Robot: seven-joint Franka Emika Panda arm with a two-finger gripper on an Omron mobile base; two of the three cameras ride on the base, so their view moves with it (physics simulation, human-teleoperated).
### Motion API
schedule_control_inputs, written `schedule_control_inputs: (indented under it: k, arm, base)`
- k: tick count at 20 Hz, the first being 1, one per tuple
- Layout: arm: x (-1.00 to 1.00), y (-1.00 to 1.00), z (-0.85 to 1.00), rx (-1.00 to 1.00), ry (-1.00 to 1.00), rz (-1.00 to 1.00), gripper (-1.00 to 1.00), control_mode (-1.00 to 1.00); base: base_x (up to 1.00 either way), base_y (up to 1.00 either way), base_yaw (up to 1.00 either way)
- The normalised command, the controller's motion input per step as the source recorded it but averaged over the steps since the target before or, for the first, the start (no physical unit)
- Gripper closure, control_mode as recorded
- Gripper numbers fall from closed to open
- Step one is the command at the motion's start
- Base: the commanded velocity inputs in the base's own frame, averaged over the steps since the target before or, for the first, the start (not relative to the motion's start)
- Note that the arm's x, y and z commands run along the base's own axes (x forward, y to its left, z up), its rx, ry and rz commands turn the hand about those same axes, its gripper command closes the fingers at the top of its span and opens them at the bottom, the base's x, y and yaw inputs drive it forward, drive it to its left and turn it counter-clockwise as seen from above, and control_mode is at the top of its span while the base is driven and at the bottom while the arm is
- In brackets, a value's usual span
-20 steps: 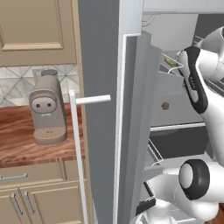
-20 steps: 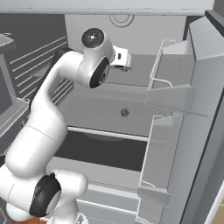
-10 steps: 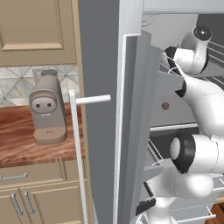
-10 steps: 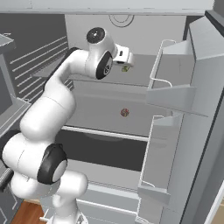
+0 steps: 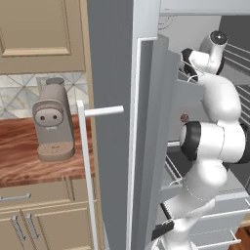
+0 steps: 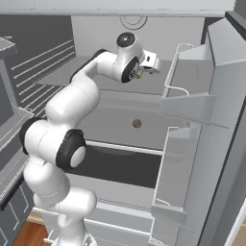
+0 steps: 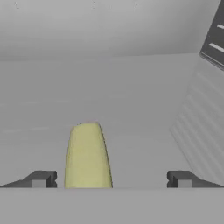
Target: Pick the egg and butter from the fridge and place them by the bowl for mixing.
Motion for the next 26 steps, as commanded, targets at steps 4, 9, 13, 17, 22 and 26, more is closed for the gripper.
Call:
schedule_control_inputs:
  k: [4,9,13,17,22,26]
  arm:
    - [0.75,-0.34,-0.14,0.0,0.05,0.0,-1.0,-1.0]
    - [0.38,-0.02,-0.09,0.0,0.06,0.0,-1.0,-1.0]
    - [0.0,0.36,-0.06,0.0,0.04,0.0,-1.0,-1.0]
    - [0.0,0.0,-0.01,0.0,0.0,0.0,-1.0,-1.0]
    - [0.0,0.0,-0.41,0.0,0.0,0.0,-1.0,-1.0]
    - [0.0,0.0,-0.57,0.0,0.0,0.0,-1.0,-1.0]
  base:
    - [0.0,0.0,0.0]
    - [0.0,0.0,0.0]
    - [0.0,0.0,0.0]
    - [0.0,0.0,0.0]
    - [0.0,0.0,0.0]
    - [0.0,0.0,0.0]
